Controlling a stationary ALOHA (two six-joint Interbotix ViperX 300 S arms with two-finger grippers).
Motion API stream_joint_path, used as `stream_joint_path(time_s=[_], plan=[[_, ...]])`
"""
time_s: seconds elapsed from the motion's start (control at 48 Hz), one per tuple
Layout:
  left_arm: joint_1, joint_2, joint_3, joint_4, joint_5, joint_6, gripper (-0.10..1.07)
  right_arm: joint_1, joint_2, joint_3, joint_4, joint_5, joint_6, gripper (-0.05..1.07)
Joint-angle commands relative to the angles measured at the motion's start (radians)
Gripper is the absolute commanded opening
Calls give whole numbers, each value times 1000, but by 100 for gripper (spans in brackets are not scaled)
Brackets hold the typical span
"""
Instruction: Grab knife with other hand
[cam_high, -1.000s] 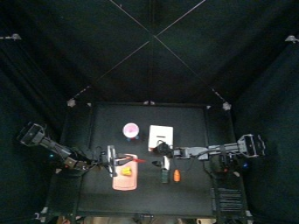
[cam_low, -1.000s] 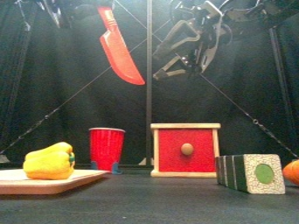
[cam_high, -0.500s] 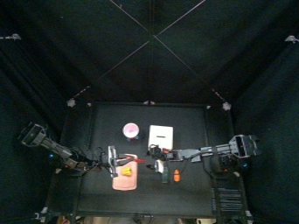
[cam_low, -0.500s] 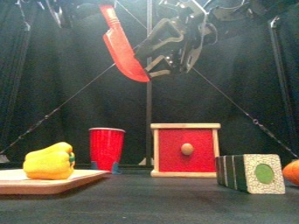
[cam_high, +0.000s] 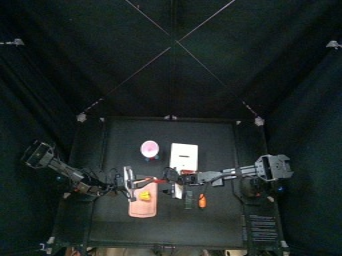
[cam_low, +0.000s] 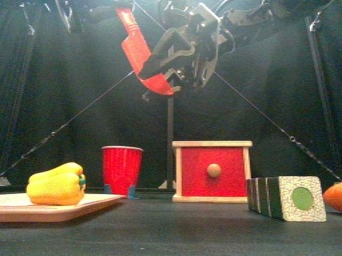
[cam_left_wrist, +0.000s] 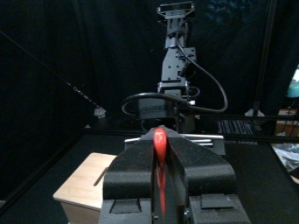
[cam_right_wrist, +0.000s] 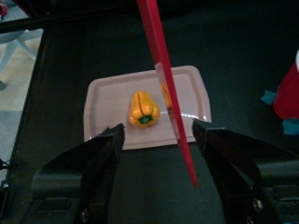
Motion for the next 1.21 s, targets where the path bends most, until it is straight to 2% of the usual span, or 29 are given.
stream_joint_path(time_s=[0.0, 0.583, 0.708, 0.875, 0.979, 1.083, 1.188], plan=[[-3, 0, -26, 8, 11, -3, 45, 3, -18, -28, -3, -5, -2, 94], [-3, -2, -23, 0, 11, -2, 45, 3, -41, -8, -3, 3, -2, 92], [-3, -2, -21, 0, 11, -2, 45, 3, -49, -2, -3, 3, -2, 83], [-3, -2, -21, -2, 11, -2, 45, 3, -67, 15, -3, -3, -2, 58], [-2, 0, -21, -2, 11, -2, 45, 0, -81, 26, -2, -11, 0, 47], [-3, -2, -20, -9, 11, -2, 45, 2, -110, 48, -2, -15, 0, 39], [-2, -3, -17, -17, 11, -2, 45, 3, -152, 83, 2, -20, 0, 35]])
